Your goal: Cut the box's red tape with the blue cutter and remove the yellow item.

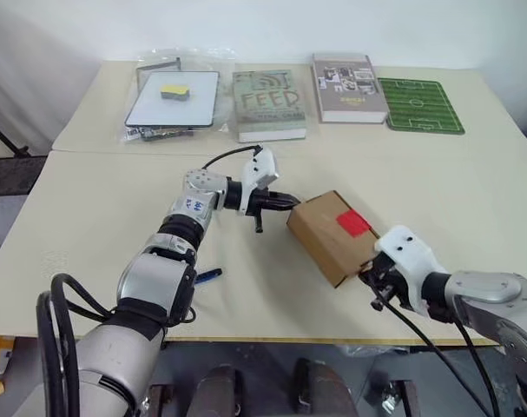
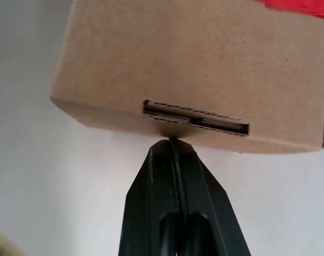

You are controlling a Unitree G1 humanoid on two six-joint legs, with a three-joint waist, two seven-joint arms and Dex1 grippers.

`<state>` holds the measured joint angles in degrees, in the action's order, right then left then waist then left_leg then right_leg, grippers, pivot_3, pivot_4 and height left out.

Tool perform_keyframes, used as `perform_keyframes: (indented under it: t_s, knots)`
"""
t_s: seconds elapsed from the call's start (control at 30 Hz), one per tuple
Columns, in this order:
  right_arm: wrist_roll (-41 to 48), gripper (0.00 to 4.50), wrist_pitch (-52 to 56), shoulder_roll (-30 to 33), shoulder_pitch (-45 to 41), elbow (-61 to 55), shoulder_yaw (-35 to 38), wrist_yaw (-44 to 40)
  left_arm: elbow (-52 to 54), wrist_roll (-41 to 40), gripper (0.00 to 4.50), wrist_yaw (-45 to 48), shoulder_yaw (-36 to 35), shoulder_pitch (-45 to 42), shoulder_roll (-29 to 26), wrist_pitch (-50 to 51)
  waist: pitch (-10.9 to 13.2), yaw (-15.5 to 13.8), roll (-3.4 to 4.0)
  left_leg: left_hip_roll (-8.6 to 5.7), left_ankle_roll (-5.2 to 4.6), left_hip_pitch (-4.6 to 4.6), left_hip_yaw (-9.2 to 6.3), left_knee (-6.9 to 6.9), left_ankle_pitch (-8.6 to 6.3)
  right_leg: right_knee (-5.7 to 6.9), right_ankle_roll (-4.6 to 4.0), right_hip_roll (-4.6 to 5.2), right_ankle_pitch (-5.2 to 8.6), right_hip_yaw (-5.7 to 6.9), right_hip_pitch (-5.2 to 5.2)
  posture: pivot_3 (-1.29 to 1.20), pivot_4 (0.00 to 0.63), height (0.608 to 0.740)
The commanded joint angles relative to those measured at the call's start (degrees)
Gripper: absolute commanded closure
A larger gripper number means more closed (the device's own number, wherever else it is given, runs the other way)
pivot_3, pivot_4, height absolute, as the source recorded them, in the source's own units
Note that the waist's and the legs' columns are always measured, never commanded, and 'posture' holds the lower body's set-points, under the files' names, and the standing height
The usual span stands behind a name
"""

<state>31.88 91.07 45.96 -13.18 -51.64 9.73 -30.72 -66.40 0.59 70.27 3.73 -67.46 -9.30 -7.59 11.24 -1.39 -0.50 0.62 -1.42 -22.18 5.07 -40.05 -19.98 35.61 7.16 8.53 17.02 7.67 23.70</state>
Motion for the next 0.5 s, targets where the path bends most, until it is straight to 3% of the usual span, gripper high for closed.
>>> perform_keyframes:
  t_s: [0.03, 0.5]
  knots:
    - [1.5, 4.5, -0.9, 1.6, 0.2, -3.8, 4.1, -1.5, 4.7, 0.2, 4.46, 4.5, 2.9, 1.9, 2.2, 1.9, 0.0, 0.0, 0.0, 0.0, 0.0, 0.0, 0.0, -0.03, 0.0, 0.01, -0.01, 0.0, -0.01, 0.0, 0.0, 0.0, 0.15, 0.74]
    - [1.1, 4.5, -6.4, 7.1, 7.3, -1.4, 6.5, -2.5, 13.3, -0.3, 4.46, 5.6, 6.1, 6.2, -0.3, 7.2, 0.0, -0.1, -0.01, 0.02, -0.02, 0.01, 0.01, -0.1, 0.01, 0.02, -0.03, 0.0, -0.07, -0.05, -0.01, 0.0, 0.15, 0.74]
